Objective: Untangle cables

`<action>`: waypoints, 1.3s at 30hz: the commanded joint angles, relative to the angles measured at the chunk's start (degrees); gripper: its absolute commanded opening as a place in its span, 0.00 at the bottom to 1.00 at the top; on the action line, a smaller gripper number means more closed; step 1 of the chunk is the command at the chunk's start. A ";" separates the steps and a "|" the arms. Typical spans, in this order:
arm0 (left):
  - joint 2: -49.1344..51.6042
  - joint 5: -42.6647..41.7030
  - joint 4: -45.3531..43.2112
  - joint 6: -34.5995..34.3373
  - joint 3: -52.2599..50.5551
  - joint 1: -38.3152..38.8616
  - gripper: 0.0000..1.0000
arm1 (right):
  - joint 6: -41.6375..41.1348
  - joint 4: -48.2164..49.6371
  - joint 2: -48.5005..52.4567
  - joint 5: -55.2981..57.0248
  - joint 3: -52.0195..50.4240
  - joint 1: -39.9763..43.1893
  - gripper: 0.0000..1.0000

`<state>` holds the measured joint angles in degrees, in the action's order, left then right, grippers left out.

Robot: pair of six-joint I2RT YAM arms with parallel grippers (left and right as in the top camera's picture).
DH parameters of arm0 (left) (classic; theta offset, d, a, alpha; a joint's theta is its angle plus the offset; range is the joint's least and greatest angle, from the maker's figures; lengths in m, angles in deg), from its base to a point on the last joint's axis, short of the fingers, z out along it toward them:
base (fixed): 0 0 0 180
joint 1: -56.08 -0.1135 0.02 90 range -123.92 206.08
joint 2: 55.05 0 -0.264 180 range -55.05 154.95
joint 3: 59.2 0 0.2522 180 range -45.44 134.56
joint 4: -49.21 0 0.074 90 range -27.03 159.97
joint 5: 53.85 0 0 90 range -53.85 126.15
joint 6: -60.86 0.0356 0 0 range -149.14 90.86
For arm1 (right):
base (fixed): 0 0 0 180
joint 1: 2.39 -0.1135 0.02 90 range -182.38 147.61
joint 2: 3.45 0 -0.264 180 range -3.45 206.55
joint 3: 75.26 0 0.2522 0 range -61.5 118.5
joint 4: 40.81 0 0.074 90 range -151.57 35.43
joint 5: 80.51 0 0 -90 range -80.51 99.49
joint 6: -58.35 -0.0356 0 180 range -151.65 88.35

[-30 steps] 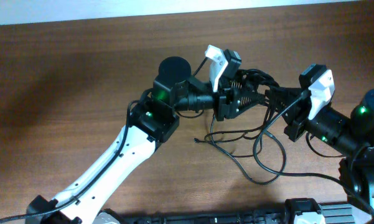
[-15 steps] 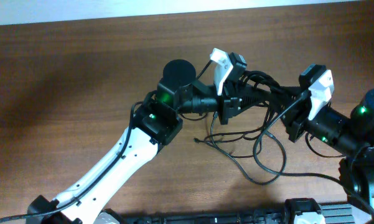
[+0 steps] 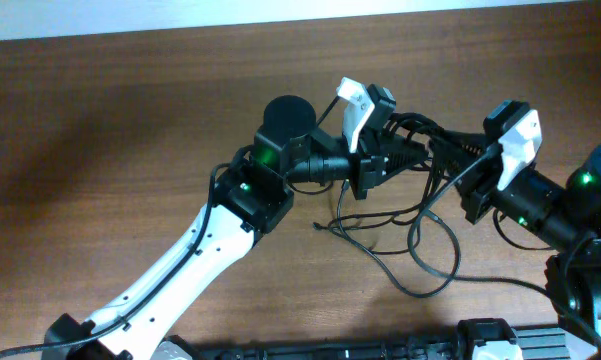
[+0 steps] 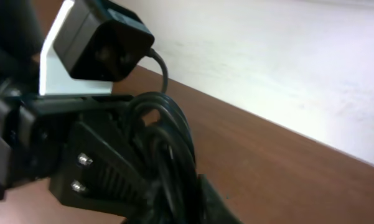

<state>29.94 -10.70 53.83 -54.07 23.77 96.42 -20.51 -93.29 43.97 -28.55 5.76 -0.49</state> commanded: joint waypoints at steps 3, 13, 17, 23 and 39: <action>-0.26 1.33 -0.04 0.15 0.66 -0.11 0.00 | 0.57 0.17 -0.46 1.73 0.15 0.02 0.04; -0.26 14.21 6.97 -10.32 0.66 -6.36 0.00 | 0.55 -1.55 -0.52 1.70 0.15 0.02 0.04; -0.26 14.93 10.38 -14.95 0.66 -9.33 0.00 | 0.55 -1.51 -0.52 1.68 0.15 0.02 0.04; -0.26 14.73 10.56 -14.95 0.66 -9.75 0.00 | 0.55 -1.53 -0.52 1.68 0.13 0.02 0.04; -0.26 26.77 9.92 -12.28 0.66 -9.75 0.00 | 0.59 -8.26 -0.52 -1.88 0.15 0.02 0.07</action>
<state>29.16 -3.29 63.40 -66.66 24.76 92.12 -19.86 -100.33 45.81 -28.31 4.80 -1.15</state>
